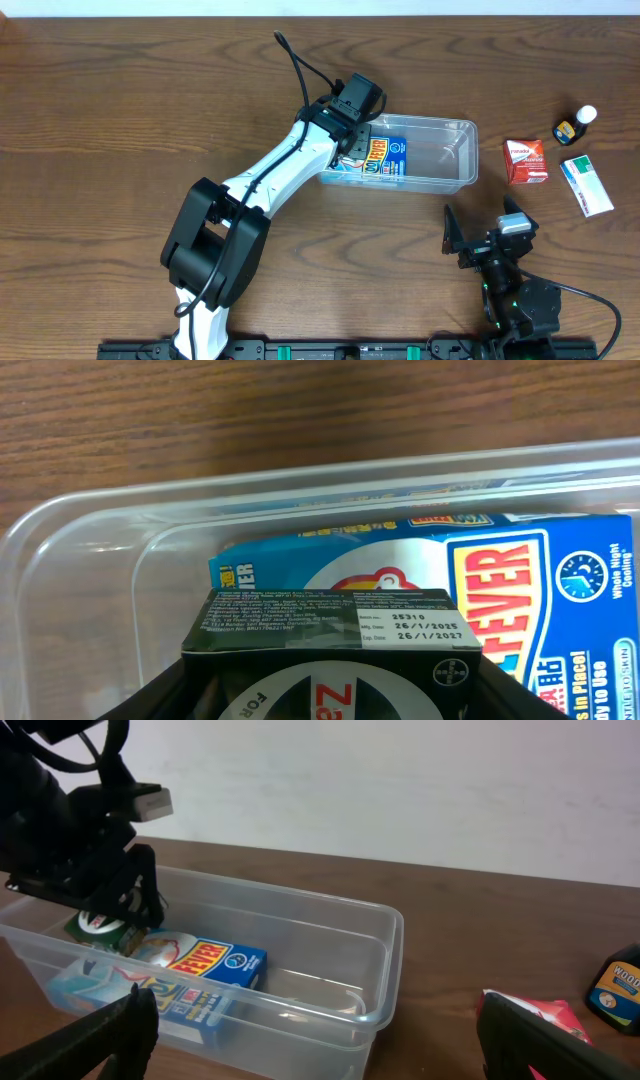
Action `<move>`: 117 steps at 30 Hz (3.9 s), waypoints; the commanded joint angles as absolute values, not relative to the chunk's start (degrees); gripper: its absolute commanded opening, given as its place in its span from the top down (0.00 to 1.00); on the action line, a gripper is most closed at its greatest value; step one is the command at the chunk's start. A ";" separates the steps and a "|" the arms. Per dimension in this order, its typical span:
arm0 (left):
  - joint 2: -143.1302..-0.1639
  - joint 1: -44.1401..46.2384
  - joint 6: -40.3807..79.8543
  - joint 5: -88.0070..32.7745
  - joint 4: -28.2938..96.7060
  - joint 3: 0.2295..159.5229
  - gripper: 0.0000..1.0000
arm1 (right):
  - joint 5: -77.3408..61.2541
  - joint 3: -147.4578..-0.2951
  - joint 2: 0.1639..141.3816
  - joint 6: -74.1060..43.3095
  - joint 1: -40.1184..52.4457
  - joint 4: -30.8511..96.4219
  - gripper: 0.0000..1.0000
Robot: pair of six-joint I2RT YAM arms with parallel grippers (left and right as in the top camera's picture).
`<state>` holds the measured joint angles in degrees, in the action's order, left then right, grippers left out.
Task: Pack container
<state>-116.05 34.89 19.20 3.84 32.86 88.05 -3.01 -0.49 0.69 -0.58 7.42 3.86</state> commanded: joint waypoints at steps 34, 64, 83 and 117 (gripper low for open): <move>-115.04 34.70 18.24 5.65 33.56 89.19 0.29 | -3.01 -0.34 0.34 0.08 6.76 4.03 0.01; -93.60 -4.01 18.26 14.63 49.17 89.17 0.02 | -3.01 -0.34 0.34 0.08 6.76 4.03 0.01; -68.79 -6.42 20.21 7.44 51.20 80.79 0.02 | -3.01 -0.34 0.34 0.08 6.76 4.03 0.01; -21.96 -6.42 19.33 -13.08 24.84 19.66 0.02 | -3.01 -0.34 0.34 0.08 6.76 4.03 0.01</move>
